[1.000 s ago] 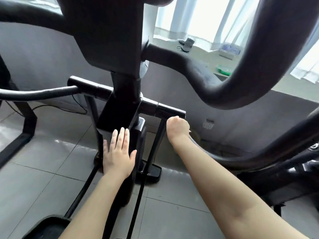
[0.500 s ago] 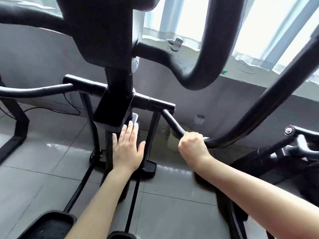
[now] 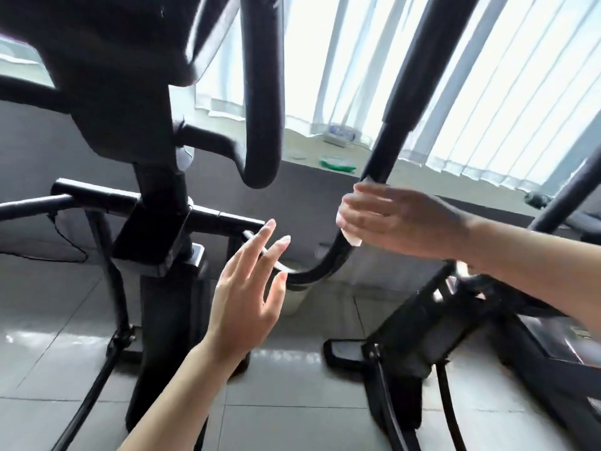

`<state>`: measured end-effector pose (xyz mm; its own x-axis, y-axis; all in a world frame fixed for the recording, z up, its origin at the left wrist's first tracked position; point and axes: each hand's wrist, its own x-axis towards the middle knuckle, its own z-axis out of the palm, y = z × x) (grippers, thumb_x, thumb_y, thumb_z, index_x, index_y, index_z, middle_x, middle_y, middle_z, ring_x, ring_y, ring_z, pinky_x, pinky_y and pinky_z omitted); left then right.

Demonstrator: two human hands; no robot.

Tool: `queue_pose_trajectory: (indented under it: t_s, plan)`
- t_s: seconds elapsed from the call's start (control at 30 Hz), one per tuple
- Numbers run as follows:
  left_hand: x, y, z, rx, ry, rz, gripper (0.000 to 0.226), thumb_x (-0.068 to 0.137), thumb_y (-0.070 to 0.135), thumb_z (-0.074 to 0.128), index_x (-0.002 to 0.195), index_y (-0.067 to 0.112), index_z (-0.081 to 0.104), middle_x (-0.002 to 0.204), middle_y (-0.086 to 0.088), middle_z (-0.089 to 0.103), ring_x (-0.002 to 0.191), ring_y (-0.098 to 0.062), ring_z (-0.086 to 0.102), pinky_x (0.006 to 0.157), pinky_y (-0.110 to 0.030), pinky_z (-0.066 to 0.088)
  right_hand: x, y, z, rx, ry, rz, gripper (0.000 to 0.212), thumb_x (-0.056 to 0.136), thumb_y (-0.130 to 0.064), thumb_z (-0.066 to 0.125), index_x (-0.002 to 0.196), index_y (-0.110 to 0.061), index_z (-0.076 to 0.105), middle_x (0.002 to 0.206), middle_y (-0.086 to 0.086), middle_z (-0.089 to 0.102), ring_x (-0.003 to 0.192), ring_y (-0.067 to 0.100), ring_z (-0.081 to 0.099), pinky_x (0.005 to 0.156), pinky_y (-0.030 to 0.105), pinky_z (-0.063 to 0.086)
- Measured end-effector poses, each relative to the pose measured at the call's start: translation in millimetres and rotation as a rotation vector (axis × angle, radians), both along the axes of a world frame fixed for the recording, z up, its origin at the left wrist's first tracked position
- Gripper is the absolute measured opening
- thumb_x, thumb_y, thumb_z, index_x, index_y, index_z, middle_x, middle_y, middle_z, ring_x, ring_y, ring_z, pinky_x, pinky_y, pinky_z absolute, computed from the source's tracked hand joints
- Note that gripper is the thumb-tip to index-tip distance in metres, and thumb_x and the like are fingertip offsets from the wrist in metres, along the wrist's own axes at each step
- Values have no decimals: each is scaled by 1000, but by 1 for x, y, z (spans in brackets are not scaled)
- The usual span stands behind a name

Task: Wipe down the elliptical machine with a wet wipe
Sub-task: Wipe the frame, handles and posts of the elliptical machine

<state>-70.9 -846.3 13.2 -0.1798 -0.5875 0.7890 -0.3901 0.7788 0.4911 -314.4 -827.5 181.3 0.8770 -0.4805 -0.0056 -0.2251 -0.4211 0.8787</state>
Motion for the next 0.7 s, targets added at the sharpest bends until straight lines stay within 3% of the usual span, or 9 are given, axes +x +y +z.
queue_pose_trajectory:
  t_s: [0.1,0.17,0.3,0.4,0.47,0.57,0.63,0.7]
  plan:
    - [-2,4,17,-9,-33,13,43,92,23,50,135,18,49,153,0,37,132,-15,47,109,-17,29,-13,-11,57,-41,73,29,34,98,5,42,127,-3,59,124,6,66,119,26,59,113,40,35]
    - [-4,8,22,-14,-41,23,43,92,25,49,135,19,48,152,1,39,132,-11,45,109,-14,27,-20,-17,61,-107,91,32,32,101,2,38,128,-2,54,125,6,65,121,26,57,116,37,26]
    - [-14,13,25,-48,-56,2,42,93,24,50,135,18,50,146,2,49,136,-16,45,111,-36,38,-30,-22,16,-245,60,-75,34,105,-3,29,133,-7,49,134,6,53,131,24,45,119,38,22]
    - [-23,16,31,-44,-66,0,41,94,27,49,135,20,51,143,3,52,136,-14,45,109,-41,40,-25,-20,-26,-258,178,3,39,102,3,24,131,-10,48,124,5,56,123,26,50,113,44,30]
    - [-26,19,36,-44,-65,5,41,95,26,49,134,17,53,143,2,52,136,-13,44,109,-39,39,-16,-20,-58,-213,286,-13,43,101,-6,21,122,-17,57,114,-2,61,116,22,55,110,44,26]
    - [-25,20,37,-40,-78,17,41,95,26,48,135,16,54,144,3,51,137,-13,44,110,-37,37,-10,-19,-88,-120,329,-135,48,102,-41,23,117,-15,61,112,0,64,114,22,57,113,40,24]
    - [-24,20,37,-51,-80,35,40,96,28,47,135,18,52,144,4,51,137,-13,43,110,-37,37,-16,-21,-74,-122,228,-48,45,103,-42,32,119,-12,60,116,2,63,118,23,55,115,39,27]
    - [-25,18,38,-54,-57,48,40,96,28,47,134,18,52,144,4,51,137,-12,43,111,-34,36,-23,-28,-36,-199,58,111,27,102,-27,45,117,-14,63,117,2,64,121,23,54,114,36,30]
